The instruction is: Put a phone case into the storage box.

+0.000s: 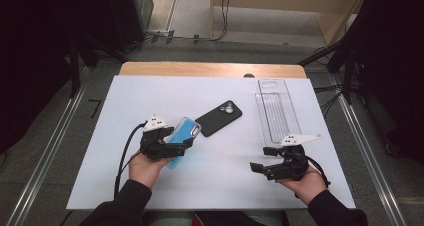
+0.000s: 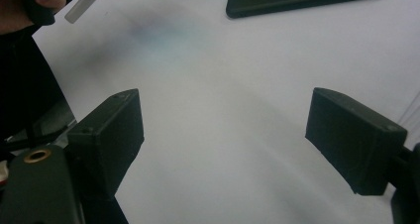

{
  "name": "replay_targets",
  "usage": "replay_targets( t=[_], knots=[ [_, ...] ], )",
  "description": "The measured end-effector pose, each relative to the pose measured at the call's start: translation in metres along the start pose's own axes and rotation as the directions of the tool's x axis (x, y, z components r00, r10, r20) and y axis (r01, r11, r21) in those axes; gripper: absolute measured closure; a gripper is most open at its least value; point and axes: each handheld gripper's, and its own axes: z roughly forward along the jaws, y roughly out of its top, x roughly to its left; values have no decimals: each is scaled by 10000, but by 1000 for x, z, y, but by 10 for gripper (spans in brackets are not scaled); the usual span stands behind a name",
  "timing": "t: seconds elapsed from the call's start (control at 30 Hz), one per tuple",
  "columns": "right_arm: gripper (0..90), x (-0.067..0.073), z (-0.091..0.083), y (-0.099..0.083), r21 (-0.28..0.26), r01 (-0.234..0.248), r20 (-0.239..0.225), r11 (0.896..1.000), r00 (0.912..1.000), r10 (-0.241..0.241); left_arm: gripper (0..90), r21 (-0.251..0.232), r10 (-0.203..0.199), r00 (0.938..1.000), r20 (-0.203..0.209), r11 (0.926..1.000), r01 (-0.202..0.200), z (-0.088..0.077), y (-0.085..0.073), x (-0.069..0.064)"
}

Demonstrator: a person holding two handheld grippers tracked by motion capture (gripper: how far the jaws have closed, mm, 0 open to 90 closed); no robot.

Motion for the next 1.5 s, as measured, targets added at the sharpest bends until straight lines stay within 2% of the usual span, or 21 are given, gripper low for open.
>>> replay_targets(
  t=[0.3, 0.43, 0.57, 0.87, 1.13, 1.5],
  knots=[
    [133, 6, 5, 8, -131, -245, 96, 9996, 9997, 246, 169, -78, -96, 10000, 29, 9999, 96, 7, -3, -9],
    [133, 8, 9, 13, -161, -358, 49, 9992, 9993, 359, 169, -142, -60, 10000, -79, 9999, 59, 9, -4, -13],
    [133, 11, 13, 17, -160, -396, 182, 9991, 9990, 399, 169, -276, -55, 9999, -158, 9996, 50, 11, -5, -17],
    [133, 12, 21, 28, -105, -323, 70, 9994, 9995, 324, 169, -458, -98, 9997, -237, 9989, 87, 11, -8, -20],
    [133, 18, 31, 40, -3, -409, 131, 9992, 9991, 409, 168, -601, -151, 9998, -135, 9981, 143, 14, -10, -25],
    [133, 21, 41, 59, -250, -890, 99, 9957, 9960, 893, 169, -1117, -187, 9998, -112, 9936, 174, 20, -16, -34]
  ],
)
